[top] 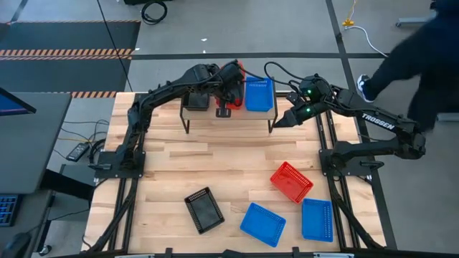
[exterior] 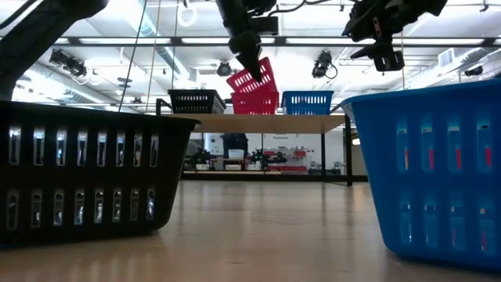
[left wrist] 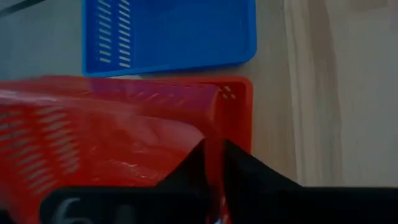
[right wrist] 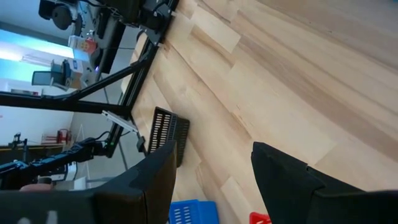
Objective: Stack baskets on shelf by color
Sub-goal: Stack the left red bin on the red bin on the shelf
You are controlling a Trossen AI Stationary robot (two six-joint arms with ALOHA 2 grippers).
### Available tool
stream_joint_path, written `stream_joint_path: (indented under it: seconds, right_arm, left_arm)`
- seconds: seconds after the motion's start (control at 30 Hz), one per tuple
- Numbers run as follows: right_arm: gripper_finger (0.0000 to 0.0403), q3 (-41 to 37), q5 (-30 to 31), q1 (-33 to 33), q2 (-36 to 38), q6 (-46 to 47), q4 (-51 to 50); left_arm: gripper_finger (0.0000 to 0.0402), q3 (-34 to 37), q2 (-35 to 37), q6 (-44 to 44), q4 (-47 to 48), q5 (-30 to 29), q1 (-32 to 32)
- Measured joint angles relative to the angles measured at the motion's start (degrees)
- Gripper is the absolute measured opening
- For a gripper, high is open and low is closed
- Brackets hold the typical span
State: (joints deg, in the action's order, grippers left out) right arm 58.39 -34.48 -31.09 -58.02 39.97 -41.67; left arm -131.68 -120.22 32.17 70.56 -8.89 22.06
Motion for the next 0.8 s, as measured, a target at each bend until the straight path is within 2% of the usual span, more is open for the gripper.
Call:
stream_joint_path:
  seconds: [0.27,0.47,0.53,0.7,0.8]
  right_arm:
    - [0.0213,0.0,0.0,0.0,0.0,-0.7,0.0]
    - [0.0213,0.0,0.0,0.0,0.0,-0.7,0.0]
    - [0.0213,0.0,0.0,0.0,0.0,-0.7,0.0]
    - [0.0213,0.0,0.0,0.0,0.0,-1.2,0.0]
    - [0.0213,0.0,0.0,0.0,0.0,-1.6,0.0]
  left_arm:
    - [0.0115,0.0,0.0,-2.1,0.0,0.0,0.0]
    - [0.0153,0.0,0.0,-3.0,0.0,-0.1,-0.4]
    - [0.0160,0.0,0.0,-3.0,0.1,-0.9,-0.6]
    - [0.0161,0.0,0.0,-0.6,2.2,-7.5,-1.9]
    - [0.0149,0.0,0.0,1.5,3.6,-7.8,-2.3]
